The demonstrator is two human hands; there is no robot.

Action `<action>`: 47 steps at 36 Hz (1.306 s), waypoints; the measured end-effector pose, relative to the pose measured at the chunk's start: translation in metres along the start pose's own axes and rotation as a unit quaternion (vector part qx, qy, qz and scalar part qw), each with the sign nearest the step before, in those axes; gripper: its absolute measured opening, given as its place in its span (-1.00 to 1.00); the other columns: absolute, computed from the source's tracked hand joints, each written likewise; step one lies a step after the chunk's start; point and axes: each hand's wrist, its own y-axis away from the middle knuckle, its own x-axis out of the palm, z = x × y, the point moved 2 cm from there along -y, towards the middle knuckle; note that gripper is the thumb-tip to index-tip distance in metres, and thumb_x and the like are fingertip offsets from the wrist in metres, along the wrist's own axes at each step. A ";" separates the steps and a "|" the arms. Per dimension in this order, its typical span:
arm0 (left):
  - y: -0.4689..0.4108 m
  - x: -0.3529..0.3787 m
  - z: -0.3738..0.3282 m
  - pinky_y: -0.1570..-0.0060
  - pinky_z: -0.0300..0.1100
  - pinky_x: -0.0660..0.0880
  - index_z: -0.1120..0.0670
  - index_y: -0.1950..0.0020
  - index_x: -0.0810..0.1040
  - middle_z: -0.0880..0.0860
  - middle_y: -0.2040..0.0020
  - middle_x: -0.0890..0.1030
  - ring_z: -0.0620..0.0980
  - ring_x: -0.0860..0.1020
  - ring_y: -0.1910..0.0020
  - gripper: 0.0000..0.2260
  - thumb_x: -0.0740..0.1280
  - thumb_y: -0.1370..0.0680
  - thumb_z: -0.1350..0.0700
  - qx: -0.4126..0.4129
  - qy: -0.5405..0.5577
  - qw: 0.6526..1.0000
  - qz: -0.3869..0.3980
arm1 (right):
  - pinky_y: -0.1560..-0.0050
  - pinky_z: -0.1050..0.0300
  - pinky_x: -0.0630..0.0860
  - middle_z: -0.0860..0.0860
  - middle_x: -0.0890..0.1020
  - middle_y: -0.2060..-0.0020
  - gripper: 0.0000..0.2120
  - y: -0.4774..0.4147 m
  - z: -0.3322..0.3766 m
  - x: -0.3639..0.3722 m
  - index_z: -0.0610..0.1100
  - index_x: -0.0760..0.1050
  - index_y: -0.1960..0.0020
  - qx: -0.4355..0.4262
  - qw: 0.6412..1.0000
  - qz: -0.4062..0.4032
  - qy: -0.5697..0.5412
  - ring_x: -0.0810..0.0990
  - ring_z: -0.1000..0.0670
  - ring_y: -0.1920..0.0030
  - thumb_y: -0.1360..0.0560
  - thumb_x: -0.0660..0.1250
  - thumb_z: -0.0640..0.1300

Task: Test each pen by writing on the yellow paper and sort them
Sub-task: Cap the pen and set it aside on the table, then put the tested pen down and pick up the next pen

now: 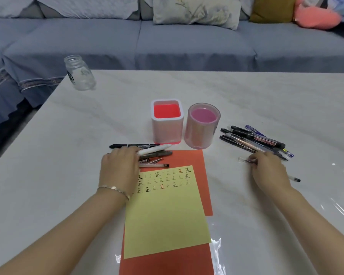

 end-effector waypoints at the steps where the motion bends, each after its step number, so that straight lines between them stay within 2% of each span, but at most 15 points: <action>1: -0.004 0.003 0.008 0.15 -0.06 0.24 0.10 -0.03 0.55 0.09 0.09 0.59 0.16 0.47 0.07 -0.84 0.18 -0.57 0.17 -0.001 -0.011 1.000 0.001 | -0.04 -0.04 0.37 -0.22 0.53 -0.06 -0.76 0.001 0.001 0.001 -0.23 0.54 -0.14 -0.005 1.000 0.002 -0.002 0.43 -0.26 -0.14 -0.51 0.21 -0.30; 8: -0.013 0.015 0.027 -0.05 0.08 0.35 0.19 -0.08 0.59 0.22 0.00 0.59 0.27 0.48 -0.01 -0.80 0.27 -0.52 0.21 -0.025 0.034 0.999 -0.016 | 0.01 0.05 0.40 -0.07 0.44 -0.09 -0.78 0.026 0.022 -0.003 -0.12 0.45 -0.18 -0.080 0.992 0.041 -0.091 0.49 -0.15 -0.08 -0.58 0.12 -0.22; 13: 0.005 -0.003 -0.023 -0.12 -0.11 0.30 0.16 -0.19 0.51 0.12 -0.08 0.60 0.10 0.49 -0.09 -0.59 0.14 -0.45 -0.01 0.142 0.113 0.983 0.003 | -0.02 0.13 0.43 0.10 0.40 0.05 -0.78 0.050 0.058 -0.021 -0.05 0.53 -0.14 -0.214 0.962 0.069 -0.155 0.50 0.03 0.04 -0.56 0.20 -0.18; 17: 0.034 -0.006 -0.060 0.03 -0.23 0.31 0.12 -0.19 0.50 0.01 0.05 0.64 -0.04 0.59 0.10 -0.60 0.12 -0.47 -0.06 0.268 0.102 0.958 0.025 | 0.09 0.43 0.36 0.13 0.47 0.12 -0.78 0.073 0.088 -0.036 -0.05 0.60 -0.08 -0.332 0.921 0.070 -0.190 0.45 0.16 0.14 -0.52 0.23 -0.06; 20: 0.051 -0.002 -0.072 0.37 -0.35 0.34 -0.01 -0.05 0.57 -0.13 0.31 0.59 -0.16 0.55 0.36 -0.68 0.08 -0.48 -0.05 0.253 0.115 0.959 0.055 | 0.15 0.26 0.45 0.03 0.57 0.18 -0.78 0.086 0.101 -0.040 -0.04 0.58 0.00 -0.407 0.893 0.023 -0.189 0.52 0.06 0.18 -0.47 0.20 -0.04; 22: 0.055 -0.003 -0.075 0.46 -0.32 0.40 -0.04 0.04 0.55 -0.15 0.34 0.56 -0.17 0.54 0.39 -0.73 0.07 -0.53 -0.02 0.221 0.149 0.961 0.070 | 0.05 0.21 0.41 0.01 0.58 0.21 -0.85 0.092 0.105 -0.043 -0.05 0.58 0.05 -0.430 0.882 -0.061 -0.184 0.49 0.00 0.10 -0.47 0.24 -0.09; 24: 0.057 -0.008 -0.076 0.41 -0.25 0.38 0.00 -0.02 0.49 -0.16 0.32 0.50 -0.13 0.50 0.36 -0.75 0.04 -0.59 -0.02 0.181 0.161 0.967 0.081 | -0.05 0.36 0.30 0.02 0.56 0.27 -0.87 0.097 0.104 -0.046 -0.14 0.59 0.16 -0.411 0.878 -0.143 -0.201 0.42 0.02 0.07 -0.45 0.27 -0.16; 26: 0.060 -0.010 -0.070 0.33 -0.19 0.32 -0.02 -0.14 0.36 -0.16 0.32 0.40 -0.10 0.42 0.33 -0.77 -0.03 -0.63 -0.03 0.128 0.189 0.971 0.066 | 0.07 0.44 0.27 0.18 0.43 0.37 -0.93 0.105 0.103 -0.051 -0.09 0.54 0.24 -0.341 0.891 -0.180 -0.239 0.35 0.13 0.21 -0.40 0.34 -0.22; 28: 0.064 -0.012 -0.067 0.31 -0.17 0.36 -0.05 -0.18 0.32 -0.10 0.34 0.42 -0.10 0.41 0.36 -0.75 -0.06 -0.62 -0.04 0.104 0.250 0.960 0.070 | 0.31 0.42 0.28 0.18 0.32 0.50 -0.80 0.109 0.102 -0.051 0.03 0.40 0.26 -0.205 0.912 -0.111 -0.337 0.32 0.16 0.39 -0.39 0.42 -0.13; 31: 0.066 -0.017 -0.068 0.37 -0.25 0.36 -0.19 -0.16 0.31 -0.08 0.34 0.52 -0.15 0.46 0.38 -0.74 -0.05 -0.54 -0.10 0.114 0.335 0.929 0.108 | 0.43 0.35 0.31 0.11 0.34 0.55 -0.71 0.108 0.103 -0.039 0.04 0.35 0.13 -0.057 0.881 0.049 -0.468 0.32 0.14 0.50 -0.30 0.44 0.03; 33: 0.067 -0.018 -0.071 0.34 -0.23 0.41 -0.26 -0.04 0.32 -0.10 0.31 0.55 -0.17 0.48 0.34 -0.82 0.00 -0.51 -0.09 0.119 0.367 0.912 0.139 | 0.48 0.33 0.26 0.11 0.29 0.56 -0.77 0.106 0.107 -0.038 -0.02 0.39 0.13 -0.034 0.849 0.086 -0.520 0.27 0.12 0.52 -0.36 0.38 0.06; 36: 0.068 -0.022 -0.076 0.33 -0.21 0.38 -0.10 0.05 0.42 -0.04 0.28 0.52 -0.10 0.45 0.31 -0.82 0.04 -0.50 -0.03 0.126 0.392 0.902 0.131 | 0.54 0.30 0.17 0.06 0.26 0.59 -0.69 0.106 0.114 -0.039 -0.14 0.32 0.35 -0.031 0.798 0.121 -0.589 0.20 0.09 0.55 -0.39 0.24 0.09; 40: 0.071 -0.025 -0.082 0.36 -0.33 0.23 0.02 0.05 0.43 -0.11 0.34 0.39 -0.18 0.37 0.35 -0.79 0.04 -0.51 0.02 0.151 0.394 0.898 0.127 | 0.52 0.27 0.25 0.04 0.34 0.62 -0.66 0.112 0.120 -0.036 -0.10 0.30 0.40 -0.047 0.798 0.101 -0.593 0.27 0.06 0.57 -0.53 0.21 -0.07; 44: 0.075 -0.022 -0.083 0.28 -0.16 0.37 0.06 -0.02 0.41 -0.07 0.25 0.49 -0.08 0.42 0.31 -0.65 -0.05 -0.54 -0.11 0.217 0.347 0.907 0.103 | 0.51 0.26 0.23 0.08 0.27 0.60 -0.59 0.117 0.124 -0.035 -0.07 0.25 0.44 -0.045 0.799 0.096 -0.592 0.24 0.09 0.55 -0.49 0.26 0.06; 47: 0.075 -0.021 -0.080 0.44 -0.26 0.30 -0.01 0.04 0.36 -0.06 0.40 0.47 -0.06 0.39 0.43 -0.80 0.01 -0.56 -0.06 0.251 0.329 0.907 0.077 | 0.55 0.29 0.19 0.09 0.23 0.60 -0.64 0.121 0.125 -0.036 -0.08 0.17 0.45 -0.046 0.787 0.082 -0.610 0.20 0.10 0.56 -0.44 0.18 0.03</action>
